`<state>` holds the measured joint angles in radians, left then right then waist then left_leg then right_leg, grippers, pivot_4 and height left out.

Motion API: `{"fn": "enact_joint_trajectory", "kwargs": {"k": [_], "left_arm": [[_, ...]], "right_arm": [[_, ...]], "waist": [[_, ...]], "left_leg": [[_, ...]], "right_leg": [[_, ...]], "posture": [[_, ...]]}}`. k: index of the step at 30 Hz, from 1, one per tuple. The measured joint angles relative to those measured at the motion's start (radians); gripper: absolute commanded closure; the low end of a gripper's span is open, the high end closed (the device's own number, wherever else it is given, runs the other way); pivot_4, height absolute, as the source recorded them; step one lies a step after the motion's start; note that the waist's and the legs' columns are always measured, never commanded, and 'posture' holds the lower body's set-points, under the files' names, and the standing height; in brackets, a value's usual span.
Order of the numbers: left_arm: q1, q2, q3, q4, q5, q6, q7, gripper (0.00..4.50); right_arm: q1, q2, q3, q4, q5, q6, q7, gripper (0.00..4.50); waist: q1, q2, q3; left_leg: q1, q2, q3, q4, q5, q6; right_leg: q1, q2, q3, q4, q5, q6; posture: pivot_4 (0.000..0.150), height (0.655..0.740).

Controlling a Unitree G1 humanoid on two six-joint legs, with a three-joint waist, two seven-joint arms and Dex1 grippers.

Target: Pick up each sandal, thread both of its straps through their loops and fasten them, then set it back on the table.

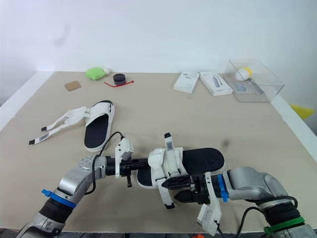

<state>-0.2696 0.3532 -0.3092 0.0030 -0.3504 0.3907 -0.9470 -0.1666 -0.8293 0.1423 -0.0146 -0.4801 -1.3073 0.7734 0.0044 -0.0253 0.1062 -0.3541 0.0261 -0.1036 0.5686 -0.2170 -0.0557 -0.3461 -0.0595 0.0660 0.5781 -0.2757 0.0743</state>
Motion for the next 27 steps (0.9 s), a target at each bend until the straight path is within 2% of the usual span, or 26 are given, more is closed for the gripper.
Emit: {"fn": "enact_joint_trajectory", "kwargs": {"k": [1, 4, 11, 12, 16, 18, 23, 24, 27], "left_arm": [[0.0, 0.0, 0.0, 0.0, 0.0, 0.0, 0.0, 4.5], [0.0, 0.0, 0.0, 0.0, 0.0, 0.0, 0.0, 4.5], [-0.003, 0.0, -0.001, 0.002, 0.0, 0.0, 0.0, 4.5], [-0.004, 0.001, -0.001, 0.004, 0.0, 0.0, 0.0, 4.5], [-0.007, 0.001, -0.002, 0.007, 0.0, 0.0, -0.001, 4.5], [-0.009, 0.001, -0.005, 0.007, 0.0, 0.0, -0.002, 4.5], [-0.013, 0.013, -0.006, 0.009, 0.0, 0.0, -0.008, 4.5], [-0.014, 0.014, -0.006, 0.011, 0.0, 0.0, -0.008, 4.5], [-0.019, 0.014, -0.006, 0.013, 0.0, 0.0, -0.008, 4.5]], "right_arm": [[-0.001, 0.0, 0.007, -0.003, -0.007, 0.013, -0.014, 0.06], [-0.001, -0.006, 0.033, -0.028, -0.008, 0.036, -0.03, 0.85], [0.015, -0.066, 0.095, -0.077, -0.006, 0.05, -0.058, 4.29], [0.016, -0.07, 0.096, -0.08, -0.005, 0.052, -0.063, 4.41], [0.024, -0.089, 0.118, -0.08, 0.021, 0.073, -0.08, 4.41], [0.039, -0.141, 0.175, -0.111, 0.122, 0.123, -0.071, 4.41], [0.061, -0.311, 0.256, -0.321, 0.567, 0.461, 0.034, 4.41], [0.053, -0.336, 0.259, -0.378, 0.72, 0.625, 0.056, 4.41], [0.001, -0.328, 0.254, -0.441, 0.983, 0.957, 0.067, 4.41]], "waist": [[0.0, 0.0, 0.0], [0.0, 0.0, 0.0], [0.0, -0.001, 0.0], [0.0, 0.0, 0.001], [0.0, 0.0, 0.001], [0.0, 0.001, 0.001], [-0.001, 0.001, 0.002], [-0.001, 0.0, 0.003], [0.0, -0.002, 0.005]], "left_leg": [[0.001, -0.001, 0.0, 0.0, 0.0, 0.0], [0.001, -0.001, 0.0, 0.0, 0.0, 0.0], [0.001, -0.001, 0.0, 0.0, 0.0, 0.0], [0.001, -0.001, 0.0, 0.0, 0.0, 0.0], [0.002, -0.001, 0.0, 0.0, 0.0, 0.0], [0.002, -0.001, 0.0, 0.0, 0.0, 0.0], [0.001, -0.001, 0.0, 0.0, -0.001, 0.002], [0.001, 0.0, 0.001, 0.0, -0.001, 0.002], [0.001, 0.001, 0.001, 0.0, -0.001, 0.002]], "right_leg": [[0.001, 0.0, 0.001, 0.0, 0.0, 0.0], [0.001, 0.0, 0.003, 0.0, 0.0, 0.0], [0.001, 0.0, 0.003, 0.0, 0.0, 0.0], [0.001, 0.0, 0.004, 0.0, 0.0, 0.0], [0.002, 0.0, 0.004, 0.0, 0.0, 0.0], [0.002, 0.0, 0.005, 0.0, 0.0, 0.0], [0.007, 0.0, 0.006, 0.0, -0.001, 0.0], [0.007, 0.0, 0.005, 0.0, -0.001, -0.001], [0.007, 0.0, 0.005, 0.0, -0.001, -0.001]], "posture": [[0.15, 0.74], [0.15, 0.74], [0.15, 0.74], [0.15, 0.74], [0.15, 0.74], [0.15, 0.74], [0.15, 0.74], [0.15, 0.74], [0.15, 0.74]]}}
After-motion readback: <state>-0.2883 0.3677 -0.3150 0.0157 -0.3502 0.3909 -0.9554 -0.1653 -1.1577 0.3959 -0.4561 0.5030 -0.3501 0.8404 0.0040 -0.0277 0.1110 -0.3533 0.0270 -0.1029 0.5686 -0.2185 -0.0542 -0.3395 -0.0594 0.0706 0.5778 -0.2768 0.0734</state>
